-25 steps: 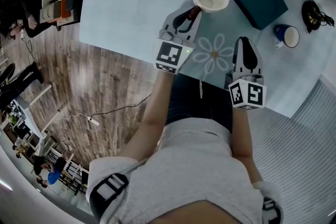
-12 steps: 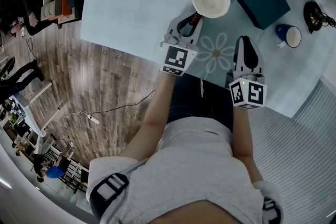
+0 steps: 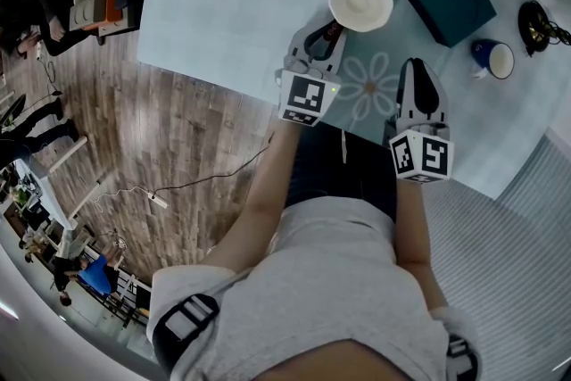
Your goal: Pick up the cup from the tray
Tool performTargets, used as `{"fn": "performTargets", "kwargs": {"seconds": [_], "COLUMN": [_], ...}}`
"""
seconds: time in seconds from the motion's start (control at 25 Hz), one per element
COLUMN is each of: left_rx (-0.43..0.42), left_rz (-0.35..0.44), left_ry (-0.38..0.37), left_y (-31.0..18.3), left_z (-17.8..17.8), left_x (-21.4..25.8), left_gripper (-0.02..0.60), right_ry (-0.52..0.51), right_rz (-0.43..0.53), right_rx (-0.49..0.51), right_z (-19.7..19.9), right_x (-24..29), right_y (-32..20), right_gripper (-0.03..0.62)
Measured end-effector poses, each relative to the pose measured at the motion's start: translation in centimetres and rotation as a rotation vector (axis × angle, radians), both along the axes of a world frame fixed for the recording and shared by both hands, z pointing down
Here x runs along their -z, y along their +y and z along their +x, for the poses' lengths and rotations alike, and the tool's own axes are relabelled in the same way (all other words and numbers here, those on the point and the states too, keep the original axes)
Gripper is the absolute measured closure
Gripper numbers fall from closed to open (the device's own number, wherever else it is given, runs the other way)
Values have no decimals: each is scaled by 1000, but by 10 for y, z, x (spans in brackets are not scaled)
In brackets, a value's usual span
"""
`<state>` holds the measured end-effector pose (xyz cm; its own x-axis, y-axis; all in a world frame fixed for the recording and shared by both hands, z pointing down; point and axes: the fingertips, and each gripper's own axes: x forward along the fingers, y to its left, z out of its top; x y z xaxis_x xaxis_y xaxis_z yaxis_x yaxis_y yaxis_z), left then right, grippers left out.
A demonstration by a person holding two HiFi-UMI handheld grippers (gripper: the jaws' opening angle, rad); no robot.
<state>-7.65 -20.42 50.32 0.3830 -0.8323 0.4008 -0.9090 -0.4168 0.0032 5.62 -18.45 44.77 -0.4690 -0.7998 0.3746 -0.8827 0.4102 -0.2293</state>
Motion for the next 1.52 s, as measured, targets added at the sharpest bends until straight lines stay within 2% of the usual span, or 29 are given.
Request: {"fn": "performTargets", "kwargs": {"seconds": [0.12, 0.2, 0.36, 0.48, 0.64, 1.04, 1.52], "left_rx": [16, 33, 52, 52, 40, -27, -37], "left_rz": [22, 32, 72, 123, 157, 200, 246], "left_ry": [42, 64, 60, 78, 66, 69, 62], "left_y": [2, 4, 9, 8, 0, -19, -30], "left_z": [-2, -4, -6, -4, 7, 51, 64], "left_x": [13, 25, 48, 72, 95, 129, 156], "left_gripper": [495, 495, 495, 546, 572, 574, 574], "right_ry": [-1, -5, -15, -27, -36, -9, 43], "right_rz": [6, 12, 31, 55, 83, 154, 226], "right_rx": [2, 1, 3, 8, 2, -41, -65], "right_z": [-1, -2, -6, -10, -12, -2, 11], "right_x": [2, 5, 12, 21, 34, 69, 102], "right_y": [0, -1, -3, -6, -10, -30, -44], "right_gripper": [548, 548, 548, 554, 566, 586, 586]}}
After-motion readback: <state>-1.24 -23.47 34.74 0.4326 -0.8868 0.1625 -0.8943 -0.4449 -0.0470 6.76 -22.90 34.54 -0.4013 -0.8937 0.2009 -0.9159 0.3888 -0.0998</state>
